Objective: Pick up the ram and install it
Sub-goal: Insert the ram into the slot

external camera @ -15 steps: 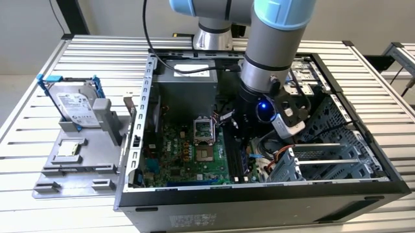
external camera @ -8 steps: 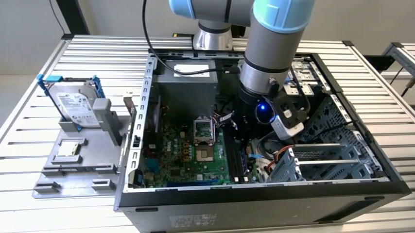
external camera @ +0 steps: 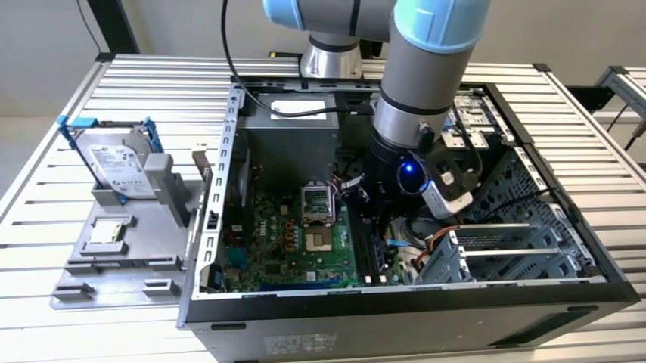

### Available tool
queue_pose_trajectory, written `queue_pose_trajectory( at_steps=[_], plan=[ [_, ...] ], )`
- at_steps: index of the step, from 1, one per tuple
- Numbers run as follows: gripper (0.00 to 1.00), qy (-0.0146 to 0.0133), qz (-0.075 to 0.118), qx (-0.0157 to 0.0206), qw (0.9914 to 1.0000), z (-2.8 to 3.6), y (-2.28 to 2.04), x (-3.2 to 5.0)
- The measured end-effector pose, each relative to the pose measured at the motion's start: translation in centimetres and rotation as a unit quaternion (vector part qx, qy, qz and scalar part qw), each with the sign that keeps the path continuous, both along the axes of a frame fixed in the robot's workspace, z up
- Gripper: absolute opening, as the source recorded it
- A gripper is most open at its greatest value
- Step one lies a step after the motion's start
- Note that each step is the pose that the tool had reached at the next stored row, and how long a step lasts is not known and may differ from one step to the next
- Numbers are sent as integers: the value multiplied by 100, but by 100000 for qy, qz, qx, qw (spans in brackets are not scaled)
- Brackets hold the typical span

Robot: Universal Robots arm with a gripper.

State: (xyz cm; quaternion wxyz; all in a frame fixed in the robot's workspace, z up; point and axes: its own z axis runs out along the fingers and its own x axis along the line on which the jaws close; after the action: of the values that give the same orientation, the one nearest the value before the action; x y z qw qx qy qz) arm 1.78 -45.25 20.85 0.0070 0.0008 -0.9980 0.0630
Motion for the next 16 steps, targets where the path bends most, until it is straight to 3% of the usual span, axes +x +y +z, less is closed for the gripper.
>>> queue_pose_trajectory(
  at_steps=[1,8,11,12,16],
  plan=[
    [100,23,11,-18,100000,14,-1,4],
    [100,37,-46,-27,100000,331,0,5],
    [100,26,-46,-3,100000,338,0,5],
    [0,26,-43,-6,100000,338,0,5],
    [0,21,-44,-14,100000,339,0,5]
  ],
)
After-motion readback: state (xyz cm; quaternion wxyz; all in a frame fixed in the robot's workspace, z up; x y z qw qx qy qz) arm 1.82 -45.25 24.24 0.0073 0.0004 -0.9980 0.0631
